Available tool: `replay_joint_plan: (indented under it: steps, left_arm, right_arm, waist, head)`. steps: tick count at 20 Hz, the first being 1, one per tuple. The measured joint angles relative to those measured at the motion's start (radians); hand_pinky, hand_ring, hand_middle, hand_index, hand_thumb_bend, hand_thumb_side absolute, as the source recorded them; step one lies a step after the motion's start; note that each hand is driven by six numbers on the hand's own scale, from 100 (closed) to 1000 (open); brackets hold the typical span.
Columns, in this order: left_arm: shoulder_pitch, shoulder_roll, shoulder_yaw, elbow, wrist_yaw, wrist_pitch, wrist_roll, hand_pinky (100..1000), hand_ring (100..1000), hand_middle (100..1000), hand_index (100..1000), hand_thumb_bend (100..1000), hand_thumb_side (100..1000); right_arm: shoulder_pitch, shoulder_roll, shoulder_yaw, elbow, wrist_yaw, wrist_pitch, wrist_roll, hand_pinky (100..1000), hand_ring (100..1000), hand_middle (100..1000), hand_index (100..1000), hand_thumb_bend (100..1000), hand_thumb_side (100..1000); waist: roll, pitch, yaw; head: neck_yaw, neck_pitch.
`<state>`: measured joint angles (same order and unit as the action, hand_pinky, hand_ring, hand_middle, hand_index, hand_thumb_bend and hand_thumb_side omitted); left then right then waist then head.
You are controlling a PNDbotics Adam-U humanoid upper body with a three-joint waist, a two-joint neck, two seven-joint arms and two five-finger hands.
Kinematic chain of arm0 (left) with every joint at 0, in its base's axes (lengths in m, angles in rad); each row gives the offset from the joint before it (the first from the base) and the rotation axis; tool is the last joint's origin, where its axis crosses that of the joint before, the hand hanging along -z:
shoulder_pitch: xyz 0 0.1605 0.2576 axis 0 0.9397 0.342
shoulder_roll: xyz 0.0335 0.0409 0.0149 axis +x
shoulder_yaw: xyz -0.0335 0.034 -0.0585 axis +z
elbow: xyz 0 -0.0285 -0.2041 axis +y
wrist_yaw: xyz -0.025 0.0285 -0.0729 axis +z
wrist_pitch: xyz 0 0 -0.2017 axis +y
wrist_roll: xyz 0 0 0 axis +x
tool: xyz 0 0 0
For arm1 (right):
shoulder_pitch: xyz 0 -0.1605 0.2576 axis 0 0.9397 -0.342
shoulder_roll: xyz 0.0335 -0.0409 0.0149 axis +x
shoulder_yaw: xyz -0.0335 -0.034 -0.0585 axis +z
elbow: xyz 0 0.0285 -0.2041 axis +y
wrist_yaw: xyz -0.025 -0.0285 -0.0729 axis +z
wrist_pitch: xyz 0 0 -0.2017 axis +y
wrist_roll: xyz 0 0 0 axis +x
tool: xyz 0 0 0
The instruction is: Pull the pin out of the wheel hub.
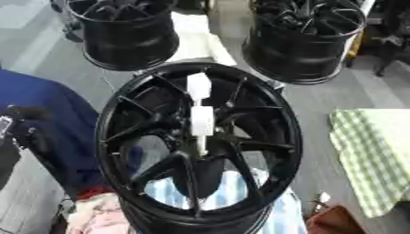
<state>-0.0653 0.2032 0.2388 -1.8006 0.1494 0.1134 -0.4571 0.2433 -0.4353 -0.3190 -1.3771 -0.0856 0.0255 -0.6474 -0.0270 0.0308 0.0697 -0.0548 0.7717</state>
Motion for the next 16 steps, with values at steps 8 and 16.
replay_joint_plan:
  steps: [8, 16]
  left_arm:
    - [0.004, -0.004, -0.001, 0.001, 0.000, -0.001, -0.012, 598, 333, 623, 730, 100, 757]
    - [0.006, -0.010, -0.007, 0.003, -0.001, 0.001, -0.025, 599, 313, 626, 730, 100, 765]
  right_arm:
    - [-0.136, 0.082, 0.157, -0.262, 0.037, -0.073, 0.149, 740, 640, 680, 860, 100, 445]
    - [-0.207, 0.117, 0.283, -0.334, -0.005, -0.108, 0.311, 742, 644, 689, 861, 100, 430]
  waist:
    - [0.006, -0.003, 0.002]
    - [0.006, -0.003, 0.007]
  head:
    - [0.017, 0.000]
    - [0.028, 0.000]
